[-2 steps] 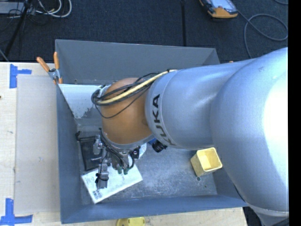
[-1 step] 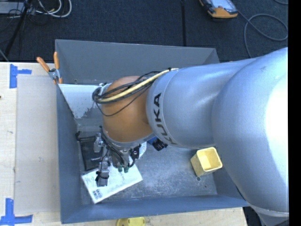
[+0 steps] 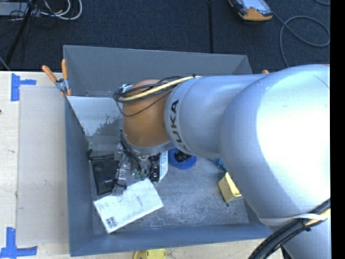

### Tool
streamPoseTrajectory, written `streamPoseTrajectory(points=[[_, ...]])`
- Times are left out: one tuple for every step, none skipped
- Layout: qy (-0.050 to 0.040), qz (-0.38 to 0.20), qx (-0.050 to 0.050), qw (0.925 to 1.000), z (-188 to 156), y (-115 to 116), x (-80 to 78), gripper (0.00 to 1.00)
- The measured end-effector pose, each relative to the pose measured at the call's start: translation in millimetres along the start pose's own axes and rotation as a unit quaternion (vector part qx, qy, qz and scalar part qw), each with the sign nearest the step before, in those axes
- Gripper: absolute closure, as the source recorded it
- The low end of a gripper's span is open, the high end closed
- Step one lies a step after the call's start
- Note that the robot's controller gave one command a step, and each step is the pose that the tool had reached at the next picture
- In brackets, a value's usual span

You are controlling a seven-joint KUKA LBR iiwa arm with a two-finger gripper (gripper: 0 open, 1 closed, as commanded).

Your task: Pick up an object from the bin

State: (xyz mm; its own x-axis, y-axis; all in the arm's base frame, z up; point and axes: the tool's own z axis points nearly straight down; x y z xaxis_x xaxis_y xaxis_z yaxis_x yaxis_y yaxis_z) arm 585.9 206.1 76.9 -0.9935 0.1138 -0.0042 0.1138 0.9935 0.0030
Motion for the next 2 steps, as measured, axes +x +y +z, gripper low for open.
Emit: streamPoseTrajectory(points=[[0.0055, 0.003, 0.001, 1.0000, 25, -3, -22.9, 0.00], [0.0012, -0.001, 0.000, 1.0000, -2, 1, 0.5, 0.00]])
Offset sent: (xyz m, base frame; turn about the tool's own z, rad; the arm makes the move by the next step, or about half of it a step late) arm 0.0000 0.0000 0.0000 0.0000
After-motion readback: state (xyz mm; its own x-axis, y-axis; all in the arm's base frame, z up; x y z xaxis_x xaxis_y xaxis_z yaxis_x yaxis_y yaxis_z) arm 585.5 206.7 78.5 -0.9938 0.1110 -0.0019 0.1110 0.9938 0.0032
